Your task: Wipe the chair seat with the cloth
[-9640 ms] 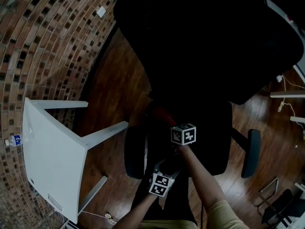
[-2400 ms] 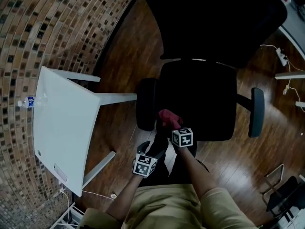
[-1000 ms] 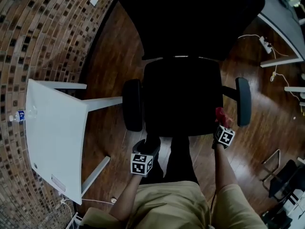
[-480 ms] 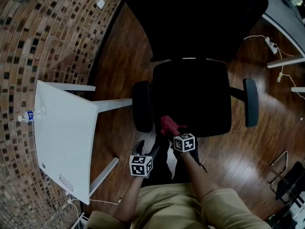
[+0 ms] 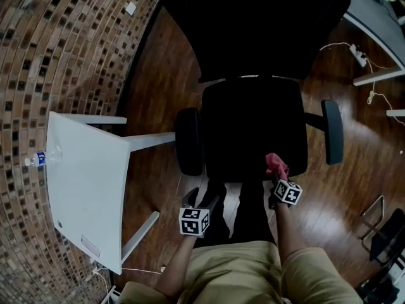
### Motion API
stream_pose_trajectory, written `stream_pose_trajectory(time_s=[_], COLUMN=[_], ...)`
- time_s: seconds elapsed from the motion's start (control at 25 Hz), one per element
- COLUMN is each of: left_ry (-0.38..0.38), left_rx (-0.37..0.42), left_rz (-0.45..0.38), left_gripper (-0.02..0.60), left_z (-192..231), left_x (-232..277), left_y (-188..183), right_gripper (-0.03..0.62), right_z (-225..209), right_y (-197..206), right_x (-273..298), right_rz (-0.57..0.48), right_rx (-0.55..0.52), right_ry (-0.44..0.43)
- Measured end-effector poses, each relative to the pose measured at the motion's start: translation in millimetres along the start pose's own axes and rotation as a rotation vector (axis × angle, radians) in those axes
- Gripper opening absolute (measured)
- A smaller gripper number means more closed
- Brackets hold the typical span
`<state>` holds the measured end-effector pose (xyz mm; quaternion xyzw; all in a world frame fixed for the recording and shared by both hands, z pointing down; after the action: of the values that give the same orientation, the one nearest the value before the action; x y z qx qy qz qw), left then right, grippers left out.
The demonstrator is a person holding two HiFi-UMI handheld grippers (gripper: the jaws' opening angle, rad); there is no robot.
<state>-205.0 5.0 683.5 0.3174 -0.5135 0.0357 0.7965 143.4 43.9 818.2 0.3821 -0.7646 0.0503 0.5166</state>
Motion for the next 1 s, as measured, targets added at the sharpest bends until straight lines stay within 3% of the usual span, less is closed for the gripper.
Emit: stream_pose_trajectory(time_s=[0.12,0.24,0.36,0.48,0.6,0.72,0.84,1.0], left_ry=[0.015,0.024,0.03,0.053,0.074,0.092,0.08,0.012], left_rx=[0.009,0.021,0.036,0.078,0.112,0.189,0.266,0.375], left_rz=[-0.002,-0.002,-0.012,-0.045,-0.151,-0.324,-0.475,-0.69], left_gripper=[0.341,0.341,0.341,0.339,0.337,0.331,0.33,0.324], left_z=[-2,-1,1,2,-2,-11,-26,-58], left_x=[6,8,8,-4,-31,-55,-101,-175], left_y=[-2,-1,-5,-18,-50,-117,-169,-221], right_gripper=[0.06,0.06,0.06,0.06,0.06,0.061,0.061,0.061], right_z=[-74,-94,-92,-46,41,121,172,211], right_y=[-44,-63,-58,-42,-38,-72,-92,-121], right_x=[-32,-46,-40,-53,-88,-135,-194,-264], right_rz=[-0.102,-0.135,-0.137,-0.119,-0.139,-0.278,-0.406,-0.51], right_rx=[-0.005,0.005,0.097,0.202,0.07,-0.065,-0.16,-0.371], right_ry=[0.136,0.22,0.213,0.088,-0.132,-0.291,-0.369,-0.394])
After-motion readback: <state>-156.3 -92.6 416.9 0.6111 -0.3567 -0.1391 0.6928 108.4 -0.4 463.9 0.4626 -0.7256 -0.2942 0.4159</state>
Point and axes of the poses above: the fingertips, and each gripper's own axes: x forward along the fingers, z to its left, y out of its underside, the point moved 7 cm from there along -x, backward along the fingers, and after that the axes turned 10 degrees about x, right-handed, at the moved point
